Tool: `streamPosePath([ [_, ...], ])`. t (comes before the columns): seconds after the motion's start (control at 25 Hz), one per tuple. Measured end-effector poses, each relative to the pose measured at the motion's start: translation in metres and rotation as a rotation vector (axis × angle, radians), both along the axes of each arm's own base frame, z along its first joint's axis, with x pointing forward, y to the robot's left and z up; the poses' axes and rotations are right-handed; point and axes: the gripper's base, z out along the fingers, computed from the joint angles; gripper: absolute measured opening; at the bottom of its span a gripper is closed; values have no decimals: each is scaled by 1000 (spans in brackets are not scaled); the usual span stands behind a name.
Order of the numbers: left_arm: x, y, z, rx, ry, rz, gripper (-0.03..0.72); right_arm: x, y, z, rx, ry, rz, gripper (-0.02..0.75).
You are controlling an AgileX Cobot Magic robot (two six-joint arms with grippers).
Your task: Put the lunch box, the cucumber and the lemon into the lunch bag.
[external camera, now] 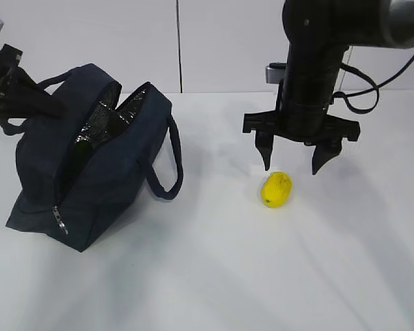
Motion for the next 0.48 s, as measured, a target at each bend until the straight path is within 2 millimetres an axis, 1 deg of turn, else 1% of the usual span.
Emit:
streamPosePath([
  [0.16,0,0,0,-1,2,-3,-9,5,-1,-23,-16,53,-16,577],
  [0.28,0,0,0,0,2,-4,-9,10,1,-35,-4,43,-22,577],
  [0.48,0,0,0,1,3,-5,-9,20,5,-42,51,-25,-46,577],
])
